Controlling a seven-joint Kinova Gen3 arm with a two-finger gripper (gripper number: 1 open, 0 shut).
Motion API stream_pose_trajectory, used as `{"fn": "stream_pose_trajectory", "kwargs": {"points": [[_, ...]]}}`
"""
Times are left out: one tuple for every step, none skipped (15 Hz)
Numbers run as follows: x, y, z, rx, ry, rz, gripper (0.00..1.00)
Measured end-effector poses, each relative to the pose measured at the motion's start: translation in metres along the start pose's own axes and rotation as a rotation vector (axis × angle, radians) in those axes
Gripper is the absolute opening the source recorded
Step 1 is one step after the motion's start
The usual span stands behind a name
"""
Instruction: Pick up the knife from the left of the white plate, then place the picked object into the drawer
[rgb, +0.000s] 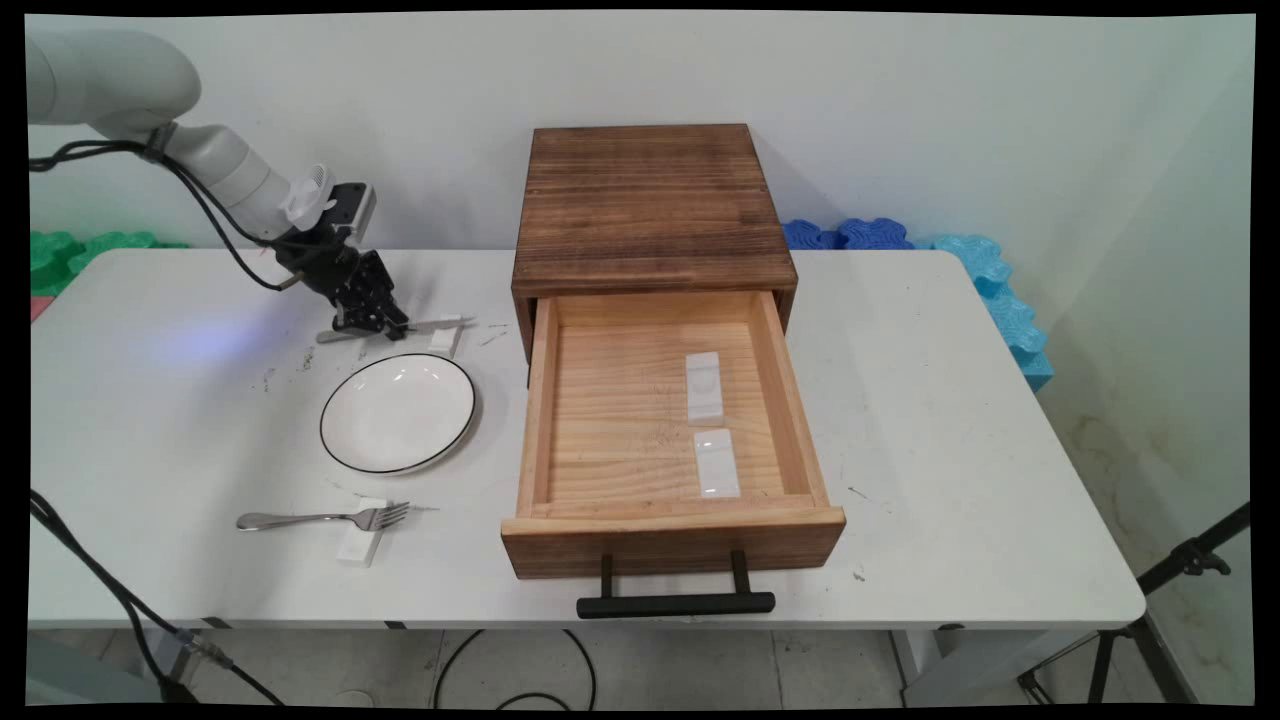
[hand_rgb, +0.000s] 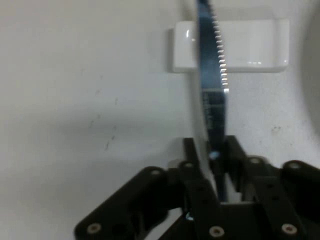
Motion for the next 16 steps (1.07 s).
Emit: {"fn": "stream_pose_trajectory", "kwargs": {"points": [[0.0, 0.001, 0.0, -0.001, 0.0, 0.0, 0.0], [0.0, 0.001, 0.0, -0.002, 0.0, 0.001, 0.0], [0.001, 0.002, 0.0, -0.003, 0.0, 0.002, 0.0], [0.001, 0.002, 0.001, -0.004, 0.0, 0.003, 0.0], [0.0, 0.003, 0.001, -0.005, 0.0, 0.003, 0.0], [0.001, 0.004, 0.001, -0.005, 0.0, 0.004, 0.0], [0.001, 0.004, 0.0, -0.006, 0.0, 0.004, 0.0], [0.001, 0.004, 0.0, -0.005, 0.001, 0.005, 0.0], [0.001, 0.004, 0.0, -0.004, 0.001, 0.005, 0.0], [0.001, 0.004, -0.001, -0.004, 0.001, 0.005, 0.0], [0.001, 0.004, -0.002, -0.003, 0.002, 0.006, 0.0], [0.001, 0.005, -0.004, -0.001, 0.003, 0.006, 0.0], [0.0, 0.005, -0.006, 0.002, 0.004, 0.007, 0.0], [0.0, 0.006, -0.009, 0.003, 0.004, 0.008, 0.0], [0.0, 0.006, -0.01, 0.005, 0.004, 0.009, 0.0], [-0.001, 0.007, -0.013, 0.007, 0.005, 0.01, 0.0]]}}
